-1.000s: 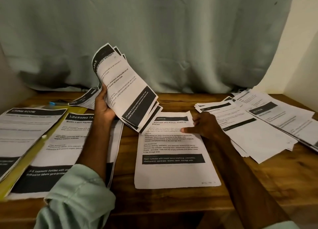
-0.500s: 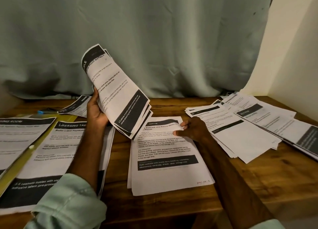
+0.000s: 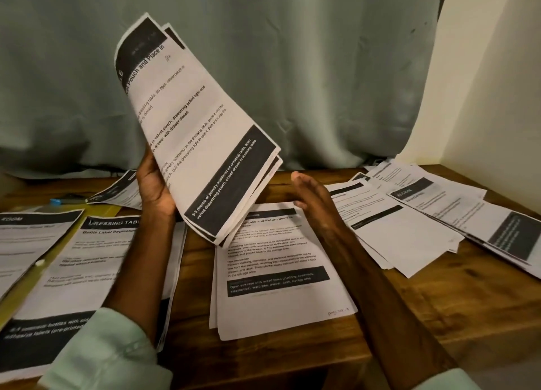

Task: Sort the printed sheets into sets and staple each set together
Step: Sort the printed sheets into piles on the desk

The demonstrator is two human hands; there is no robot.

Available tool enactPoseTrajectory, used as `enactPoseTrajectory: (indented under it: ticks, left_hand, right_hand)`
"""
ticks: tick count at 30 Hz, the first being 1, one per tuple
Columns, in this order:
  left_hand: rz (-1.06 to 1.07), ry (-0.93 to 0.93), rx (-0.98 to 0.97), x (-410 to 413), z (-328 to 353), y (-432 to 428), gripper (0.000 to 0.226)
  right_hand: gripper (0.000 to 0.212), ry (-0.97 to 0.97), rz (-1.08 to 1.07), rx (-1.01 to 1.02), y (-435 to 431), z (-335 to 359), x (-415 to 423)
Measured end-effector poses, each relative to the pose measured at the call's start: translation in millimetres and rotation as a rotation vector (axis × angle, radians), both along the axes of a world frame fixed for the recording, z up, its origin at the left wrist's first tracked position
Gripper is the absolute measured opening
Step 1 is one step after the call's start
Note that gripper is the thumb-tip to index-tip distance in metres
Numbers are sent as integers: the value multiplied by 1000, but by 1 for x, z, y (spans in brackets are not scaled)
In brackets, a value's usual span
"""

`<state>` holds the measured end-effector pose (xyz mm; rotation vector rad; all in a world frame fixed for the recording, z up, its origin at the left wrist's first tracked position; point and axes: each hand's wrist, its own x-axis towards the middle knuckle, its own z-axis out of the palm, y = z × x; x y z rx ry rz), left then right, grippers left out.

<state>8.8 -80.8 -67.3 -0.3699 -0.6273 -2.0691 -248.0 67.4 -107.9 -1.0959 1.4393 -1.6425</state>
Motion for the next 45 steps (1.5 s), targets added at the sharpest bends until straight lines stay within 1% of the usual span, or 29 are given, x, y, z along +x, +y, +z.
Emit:
enactPoseTrajectory:
  ticks: [3,5,6,8,9,11,12,14,15,17,18,20,21,22,24,26,29,32,34,36,39,41,42,43,45]
  left_hand:
    - [-7,-36,37,-2,1,2,40]
    - [3,-105,43,-2,-2,-1,39]
    - [16,-158,44,-2,-4,-1,39]
    - [43,-290,50,-4,-6,2,37]
    - [71,-361,51,-6,-8,2,37]
    - [162,-529,49,-12,-11,4,39]
    - [197,-620,51,-15,-13,4,36]
    - [167,-760,58,-21,-19,3,30]
    - [137,-820,57,-21,-23,1,32]
    - [110,-932,-11,-24,-28,-1,39]
    - [135,-987,-59,-26,-31,-4,44]
    - [248,-1097,-164,-32,-32,-2,46]
    - [342,-1153,-209,-37,-29,2,43]
    - [445,-1205,-244,-42,-27,8,38]
    - [625,-1273,-289,-50,-20,19,28]
    - [725,-1280,-340,-55,-14,30,24]
    - [740,-1221,-364,-54,-2,44,27]
    - [623,-996,-386,-60,22,62,38]
    - [616,-869,-418,-48,44,76,39]
    - [650,-807,-440,-41,65,87,37]
    - [726,-845,-448,-35,74,99,39]
    - [723,-913,-443,-33,64,104,50]
    - [715,-958,-432,-34,56,106,51]
    - [712,-1001,-424,-34,48,109,48]
    - [722,-1068,-444,-36,33,109,41]
  right_hand:
    - [76,-77,58,-68,-5,6,0]
    - [76,-134,54,-110,-5,10,0]
    - [76,-199,67,-135,-4,11,-3]
    - [86,-354,119,-155,-2,12,-10]
    - [88,-374,125,-145,1,15,-13]
    - [89,-357,165,-108,6,19,-19]
    - [91,-354,210,-82,8,21,-20]
    - [95,-338,307,-39,14,24,-17]
    - [93,-331,337,-29,17,25,-13]
    - [76,-388,346,-51,18,23,-8]
    - [67,-448,360,-77,17,22,-6]
    - [58,-539,409,-115,19,22,-3]
    - [55,-520,421,-95,20,22,-5]
    - [52,-459,411,-53,20,20,-8]
    - [45,-267,352,45,20,15,-17]
    - [42,-121,292,75,17,6,-19]
    - [35,-49,153,52,16,6,-8]
    - [26,-7,-19,-42,24,19,-7]
    - [22,-2,-80,-148,31,37,5]
    - [19,26,-125,-230,39,56,15]
    - [18,3,-142,-305,52,69,25]
    - [21,-44,-159,-297,57,64,30]
    - [24,-62,-162,-280,60,59,33]
    - [27,-60,-152,-256,60,52,36]
    - [25,-18,-155,-207,59,44,42]
